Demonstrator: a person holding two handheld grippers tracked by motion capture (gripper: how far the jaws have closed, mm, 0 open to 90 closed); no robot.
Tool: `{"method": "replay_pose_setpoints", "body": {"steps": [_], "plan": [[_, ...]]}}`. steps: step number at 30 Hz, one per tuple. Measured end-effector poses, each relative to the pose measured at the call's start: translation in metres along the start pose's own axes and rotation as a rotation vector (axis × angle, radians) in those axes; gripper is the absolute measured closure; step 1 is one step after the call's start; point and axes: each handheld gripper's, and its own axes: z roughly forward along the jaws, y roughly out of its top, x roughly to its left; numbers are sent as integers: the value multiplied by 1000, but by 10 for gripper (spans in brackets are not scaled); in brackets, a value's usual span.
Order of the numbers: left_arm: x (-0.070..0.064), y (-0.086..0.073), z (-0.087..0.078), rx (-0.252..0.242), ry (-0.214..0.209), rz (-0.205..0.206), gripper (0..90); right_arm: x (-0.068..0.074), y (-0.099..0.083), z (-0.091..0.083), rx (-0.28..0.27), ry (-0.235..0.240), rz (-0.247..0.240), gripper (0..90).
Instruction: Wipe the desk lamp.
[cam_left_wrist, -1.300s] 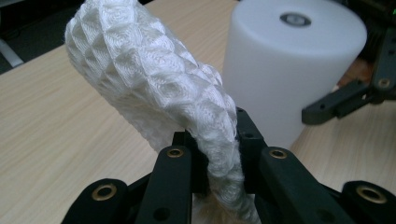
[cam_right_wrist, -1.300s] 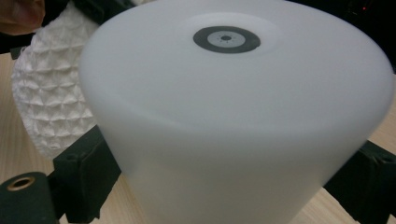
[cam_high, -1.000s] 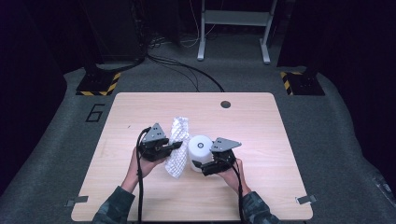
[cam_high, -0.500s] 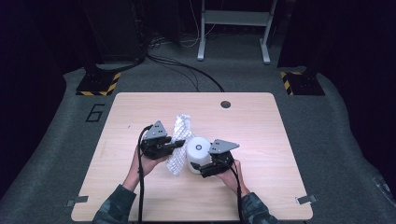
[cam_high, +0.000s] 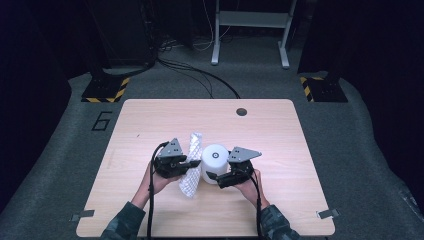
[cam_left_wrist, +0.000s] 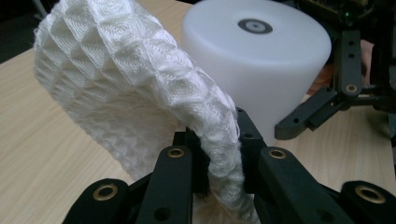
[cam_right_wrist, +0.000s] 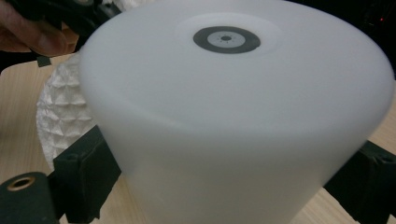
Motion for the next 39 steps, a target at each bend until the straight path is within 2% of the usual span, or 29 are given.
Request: {"method": "replay_pose_setpoints", "body": {"steps": [11, 18, 25, 36, 39], "plan": [[-4, -13, 8, 43, -1, 18, 803, -3, 7, 0, -12, 9, -3, 81], [-8, -19, 12, 72, -8, 54, 804, -4, 10, 0, -14, 12, 0, 80], [-18, -22, 15, 99, -36, 91, 804, -7, 10, 2, -4, 5, 20, 81], [-34, -23, 23, 86, -70, 118, 804, -10, 12, 4, -14, -1, 36, 81], [-38, -23, 27, 78, -82, 129, 804, -9, 13, 4, -13, -7, 53, 81]]}}
